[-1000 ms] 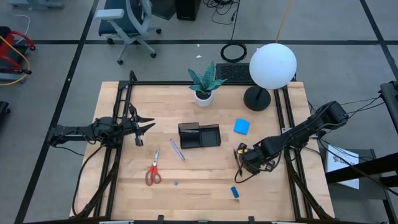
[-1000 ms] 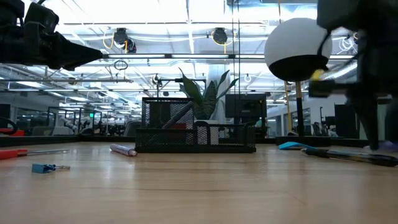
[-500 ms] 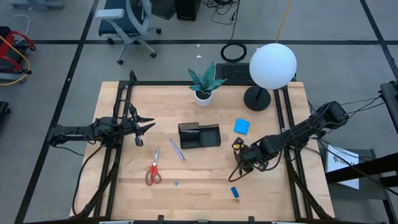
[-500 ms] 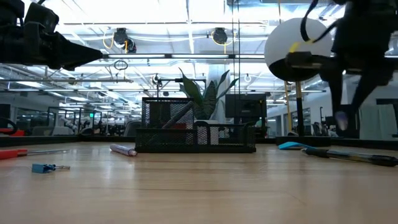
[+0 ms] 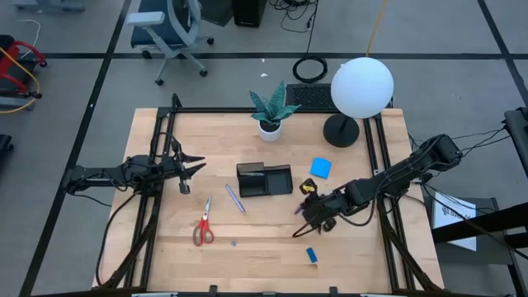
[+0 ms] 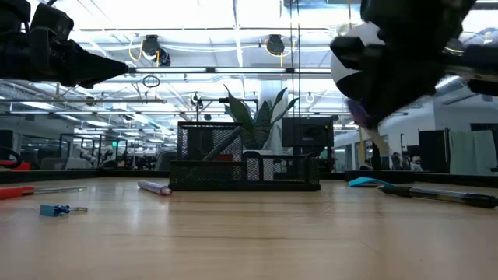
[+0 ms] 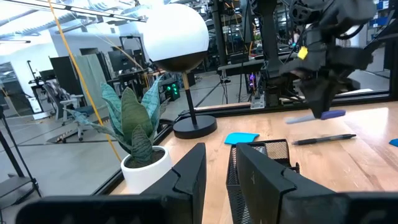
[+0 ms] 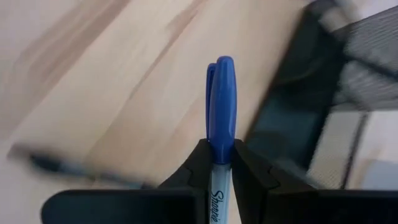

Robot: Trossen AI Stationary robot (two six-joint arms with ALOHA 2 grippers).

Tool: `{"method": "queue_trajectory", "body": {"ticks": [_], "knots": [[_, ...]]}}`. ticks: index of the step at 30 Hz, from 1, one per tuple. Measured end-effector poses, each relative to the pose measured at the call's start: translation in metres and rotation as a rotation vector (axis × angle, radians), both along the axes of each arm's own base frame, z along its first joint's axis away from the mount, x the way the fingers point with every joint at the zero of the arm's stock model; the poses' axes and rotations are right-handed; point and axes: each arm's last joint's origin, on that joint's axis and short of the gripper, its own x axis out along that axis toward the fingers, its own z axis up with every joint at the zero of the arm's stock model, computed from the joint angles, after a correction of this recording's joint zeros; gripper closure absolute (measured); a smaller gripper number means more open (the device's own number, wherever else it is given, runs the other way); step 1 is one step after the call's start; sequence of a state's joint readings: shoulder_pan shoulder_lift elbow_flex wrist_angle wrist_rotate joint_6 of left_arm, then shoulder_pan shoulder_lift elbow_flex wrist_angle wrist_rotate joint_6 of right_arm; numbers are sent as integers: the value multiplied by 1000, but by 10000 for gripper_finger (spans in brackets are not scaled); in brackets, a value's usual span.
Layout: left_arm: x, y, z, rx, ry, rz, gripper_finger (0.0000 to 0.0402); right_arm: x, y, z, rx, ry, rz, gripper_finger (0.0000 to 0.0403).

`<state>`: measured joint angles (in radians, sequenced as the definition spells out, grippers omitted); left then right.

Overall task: Pick and place office supplies into organizer
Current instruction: Put the purple pen into the top left section of the desk organizer

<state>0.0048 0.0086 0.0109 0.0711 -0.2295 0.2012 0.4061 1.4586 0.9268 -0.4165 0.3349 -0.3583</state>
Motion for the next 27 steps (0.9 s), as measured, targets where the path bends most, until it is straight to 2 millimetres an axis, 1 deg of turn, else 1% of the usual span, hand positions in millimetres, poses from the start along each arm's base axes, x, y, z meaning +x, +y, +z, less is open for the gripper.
{"method": "queue_trajectory", "body": {"ticks": [8, 18, 22, 27], "knots": [[0, 0, 0, 0, 0, 0, 304, 20, 4, 17, 100, -275, -83, 373], [0, 0, 0, 0, 0, 0, 304, 41, -13, 38, 206, -546, -155, 373], [0, 0, 0, 0, 0, 0, 304, 44, -22, 38, 293, -691, -120, 373], [0, 0, 0, 0, 0, 0, 304, 38, -42, 31, 404, -894, -114, 373]]}}
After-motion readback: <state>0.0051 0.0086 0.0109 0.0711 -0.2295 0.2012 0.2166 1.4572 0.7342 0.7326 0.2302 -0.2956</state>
